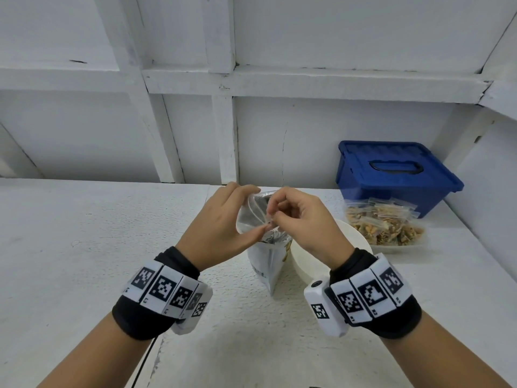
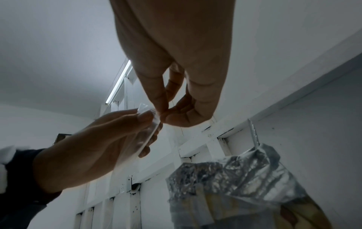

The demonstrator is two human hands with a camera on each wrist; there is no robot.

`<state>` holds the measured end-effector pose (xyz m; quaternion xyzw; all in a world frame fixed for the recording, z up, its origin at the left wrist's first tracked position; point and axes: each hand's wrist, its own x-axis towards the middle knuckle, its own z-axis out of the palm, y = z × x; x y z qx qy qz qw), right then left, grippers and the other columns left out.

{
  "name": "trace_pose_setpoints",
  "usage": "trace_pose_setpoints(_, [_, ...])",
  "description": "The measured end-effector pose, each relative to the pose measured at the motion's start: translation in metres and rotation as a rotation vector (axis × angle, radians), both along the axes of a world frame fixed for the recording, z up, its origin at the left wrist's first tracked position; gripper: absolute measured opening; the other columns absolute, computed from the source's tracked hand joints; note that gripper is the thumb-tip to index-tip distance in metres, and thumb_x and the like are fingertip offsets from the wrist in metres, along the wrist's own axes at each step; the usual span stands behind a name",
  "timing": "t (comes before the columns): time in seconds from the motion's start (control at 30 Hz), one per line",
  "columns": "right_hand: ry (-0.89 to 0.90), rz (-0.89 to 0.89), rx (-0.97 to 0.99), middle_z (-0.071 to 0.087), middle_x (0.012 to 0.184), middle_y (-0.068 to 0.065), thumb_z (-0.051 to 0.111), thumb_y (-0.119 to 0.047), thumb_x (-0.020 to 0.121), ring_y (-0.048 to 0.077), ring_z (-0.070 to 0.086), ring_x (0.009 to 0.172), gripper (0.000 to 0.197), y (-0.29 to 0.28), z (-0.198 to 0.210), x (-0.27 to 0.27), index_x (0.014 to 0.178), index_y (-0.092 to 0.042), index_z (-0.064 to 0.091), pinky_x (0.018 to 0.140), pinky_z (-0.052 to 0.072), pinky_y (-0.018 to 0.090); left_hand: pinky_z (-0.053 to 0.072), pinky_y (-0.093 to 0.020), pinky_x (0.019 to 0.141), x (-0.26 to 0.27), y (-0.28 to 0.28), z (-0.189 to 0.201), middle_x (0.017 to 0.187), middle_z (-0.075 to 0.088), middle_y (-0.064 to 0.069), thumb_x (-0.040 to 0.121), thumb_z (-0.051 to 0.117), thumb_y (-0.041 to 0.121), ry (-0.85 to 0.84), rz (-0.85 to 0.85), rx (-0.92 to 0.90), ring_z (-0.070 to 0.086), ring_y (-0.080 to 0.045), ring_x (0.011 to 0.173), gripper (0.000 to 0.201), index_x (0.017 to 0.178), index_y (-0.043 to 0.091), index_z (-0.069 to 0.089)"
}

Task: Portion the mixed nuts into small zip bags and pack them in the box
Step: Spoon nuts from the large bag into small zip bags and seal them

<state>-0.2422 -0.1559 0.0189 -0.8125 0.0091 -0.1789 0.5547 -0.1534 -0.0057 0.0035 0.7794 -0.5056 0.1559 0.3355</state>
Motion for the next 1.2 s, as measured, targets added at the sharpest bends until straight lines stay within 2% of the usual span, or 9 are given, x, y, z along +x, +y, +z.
trace_pose_setpoints(0.13, [0.064,0.011,-0.191,0.06,0.086,-0.004,0.05,0.003,0.088,0.0,0.056,0.07,0.03,0.001,0.002,0.001,0.099,-0.016,0.071,0.067,0.045,0.01,0.048,-0.032,0.076,0.0,-0.001,-0.002,0.101,0.056,0.0,0.082,0.054,0.052,-0.03,-0.013,0.026,0.05,-0.013,0.088,0.054,0.118,0.012,0.053])
trace_pose_setpoints(0.23, [0.119,0.015,-0.208,0.061,0.083,-0.008,0.048,0.0,0.089,0.003,0.056,0.068,0.03,0.0,0.004,0.002,0.105,-0.015,0.069,0.065,0.044,0.014,0.048,-0.037,0.077,-0.001,-0.002,-0.006,0.102,0.056,0.0,0.081,0.054,0.054,-0.029,-0.025,0.067,0.052,-0.017,0.089,0.056,0.123,0.016,0.05])
trace_pose_setpoints(0.37, [0.147,-0.001,-0.182,0.062,0.083,-0.013,0.054,-0.008,0.089,-0.001,0.058,0.074,0.025,-0.001,0.002,0.001,0.108,-0.015,0.068,0.071,0.045,0.013,0.046,-0.029,0.079,0.0,-0.002,-0.011,0.104,0.055,0.004,0.076,0.053,0.06,0.059,-0.036,0.109,0.047,-0.009,0.087,0.07,0.129,0.014,0.045])
trace_pose_setpoints(0.57, [0.151,0.05,-0.186,0.066,0.085,-0.014,0.061,-0.017,0.087,-0.004,0.06,0.078,0.017,-0.004,0.002,0.001,0.101,-0.017,0.071,0.073,0.047,0.011,0.038,-0.011,0.076,0.004,0.001,-0.013,0.096,0.051,0.016,0.075,0.055,0.055,0.13,-0.057,0.079,0.043,0.003,0.083,0.051,0.111,0.019,0.055])
trace_pose_setpoints(0.77, [-0.049,-0.383,-0.319,0.057,0.086,-0.002,0.059,-0.024,0.089,0.001,0.048,0.071,0.021,-0.032,0.009,0.002,0.108,-0.014,0.061,0.063,0.04,0.005,0.036,-0.003,0.072,0.014,0.013,-0.011,0.094,0.051,0.025,0.075,0.058,0.056,0.25,0.063,-0.004,0.049,0.002,0.091,0.041,0.107,0.031,0.049])
trace_pose_setpoints(0.93, [0.24,-0.362,-0.369,0.059,0.088,0.001,0.062,-0.035,0.086,0.01,0.051,0.078,0.034,-0.046,-0.018,0.019,0.112,-0.012,0.06,0.062,0.036,0.014,0.037,-0.004,0.067,0.022,0.01,-0.017,0.096,0.054,0.017,0.079,0.068,0.037,0.376,0.123,0.001,0.05,0.009,0.083,0.045,0.118,0.018,0.054])
trace_pose_setpoints(1.0, [0.222,-0.346,-0.426,0.06,0.08,0.002,0.06,-0.027,0.089,0.013,0.052,0.074,0.022,-0.043,-0.028,0.022,0.1,-0.008,0.066,0.061,0.035,0.018,0.037,-0.005,0.066,0.023,0.008,-0.019,0.097,0.053,0.018,0.079,0.068,0.036,0.402,0.127,0.01,0.05,0.009,0.081,0.046,0.119,0.019,0.054])
trace_pose_setpoints(1.07, [0.176,-0.333,-0.503,0.059,0.076,0.002,0.055,-0.021,0.092,0.015,0.051,0.071,0.019,-0.041,-0.033,0.023,0.09,-0.005,0.066,0.056,0.031,0.011,0.037,-0.005,0.065,0.022,0.005,-0.02,0.097,0.051,0.022,0.08,0.067,0.036,0.433,0.127,0.021,0.05,0.01,0.081,0.043,0.118,0.022,0.053])
trace_pose_setpoints(1.2, [-0.006,-0.28,-0.525,0.064,0.079,0.005,0.052,-0.017,0.093,0.014,0.055,0.069,0.016,-0.039,-0.023,0.024,0.096,-0.007,0.064,0.059,0.037,0.008,0.039,-0.006,0.063,0.021,0.0,-0.022,0.1,0.051,0.022,0.081,0.066,0.037,0.462,0.123,0.052,0.051,0.006,0.081,0.04,0.116,0.025,0.052])
